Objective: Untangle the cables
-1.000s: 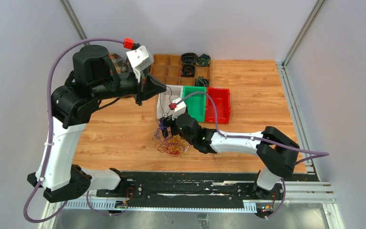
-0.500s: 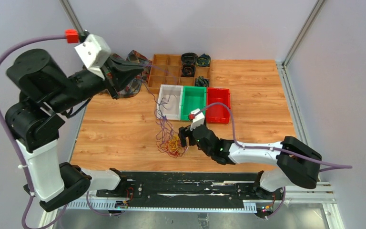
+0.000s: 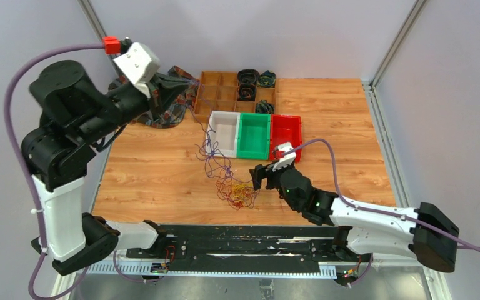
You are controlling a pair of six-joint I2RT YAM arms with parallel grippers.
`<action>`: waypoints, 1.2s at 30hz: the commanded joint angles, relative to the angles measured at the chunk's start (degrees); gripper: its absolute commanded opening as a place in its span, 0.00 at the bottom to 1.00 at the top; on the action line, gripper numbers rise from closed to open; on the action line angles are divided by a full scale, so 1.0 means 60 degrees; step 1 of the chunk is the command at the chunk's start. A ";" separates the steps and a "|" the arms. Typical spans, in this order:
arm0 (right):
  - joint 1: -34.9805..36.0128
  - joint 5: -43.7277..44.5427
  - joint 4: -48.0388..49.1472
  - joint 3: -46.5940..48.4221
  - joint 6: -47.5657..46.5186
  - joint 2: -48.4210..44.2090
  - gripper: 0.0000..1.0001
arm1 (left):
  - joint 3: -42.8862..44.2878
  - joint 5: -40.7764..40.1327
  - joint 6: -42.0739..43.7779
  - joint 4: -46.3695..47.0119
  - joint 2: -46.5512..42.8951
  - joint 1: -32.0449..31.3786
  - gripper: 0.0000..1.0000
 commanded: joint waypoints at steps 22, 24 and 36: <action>0.0082 -0.4504 0.0378 0.5662 -0.1522 0.0957 0.89 | -0.1717 0.2209 0.0862 0.0184 -0.0548 -0.0049 0.00; 0.0081 -0.4506 0.0331 0.5954 -0.1493 0.1272 0.89 | -0.1677 0.2422 0.0765 0.0184 -0.0535 -0.0049 0.00; 0.0399 -0.5176 0.0892 0.5208 -0.0688 0.1377 0.90 | -0.1584 0.2653 0.0866 0.0193 -0.0551 -0.0049 0.00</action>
